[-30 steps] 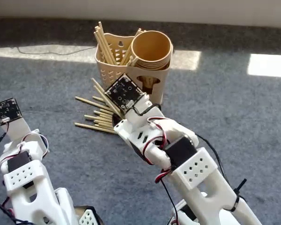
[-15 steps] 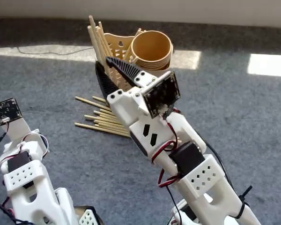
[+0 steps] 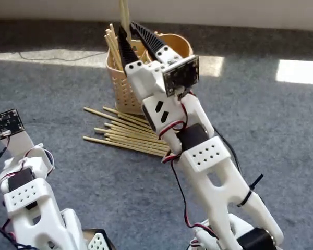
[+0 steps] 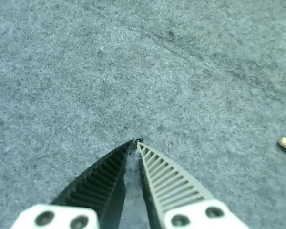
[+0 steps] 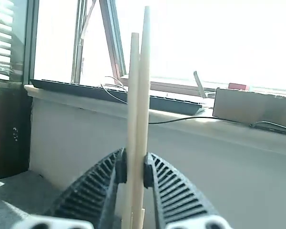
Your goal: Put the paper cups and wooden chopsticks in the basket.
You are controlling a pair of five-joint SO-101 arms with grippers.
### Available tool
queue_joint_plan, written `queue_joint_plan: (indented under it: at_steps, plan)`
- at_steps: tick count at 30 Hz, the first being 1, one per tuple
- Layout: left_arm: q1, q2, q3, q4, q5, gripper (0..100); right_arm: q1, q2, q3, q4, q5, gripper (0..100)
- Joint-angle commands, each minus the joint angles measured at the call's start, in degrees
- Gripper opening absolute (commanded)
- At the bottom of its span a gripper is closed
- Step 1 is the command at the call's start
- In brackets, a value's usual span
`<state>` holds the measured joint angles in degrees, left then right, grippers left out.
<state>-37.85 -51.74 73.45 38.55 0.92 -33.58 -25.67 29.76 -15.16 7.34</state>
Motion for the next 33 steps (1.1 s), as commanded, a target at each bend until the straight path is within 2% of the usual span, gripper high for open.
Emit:
queue_joint_plan:
  at_steps: [1, 11, 18, 24, 29, 33]
  plan:
    - [-0.31, -0.92, -0.48, -0.88, -0.44, 0, 1.63, 1.45, -6.29, -1.98, -0.44, 0.4]
    - [-0.31, -0.92, -0.48, -0.97, -0.44, 0, 1.71, 5.49, -10.07, -1.98, -0.44, 0.4]
    - [-0.40, -0.92, -0.48, -0.97, -0.44, 0, 1.71, 8.22, -6.11, -1.89, -0.79, 0.5]
    - [-0.40, -0.92, -0.48, -0.97, -0.44, 0, 1.27, 8.66, 0.84, -1.71, -0.79, 14.2]
    - [-0.40, -0.92, -0.48, -0.97, -0.44, 0, 1.27, 2.59, 2.15, -1.19, -0.88, 13.8]
    - [-0.40, -0.92, -0.48, -0.97, -0.53, 0, 0.04, -6.11, 5.76, 5.14, -0.53, 13.7]
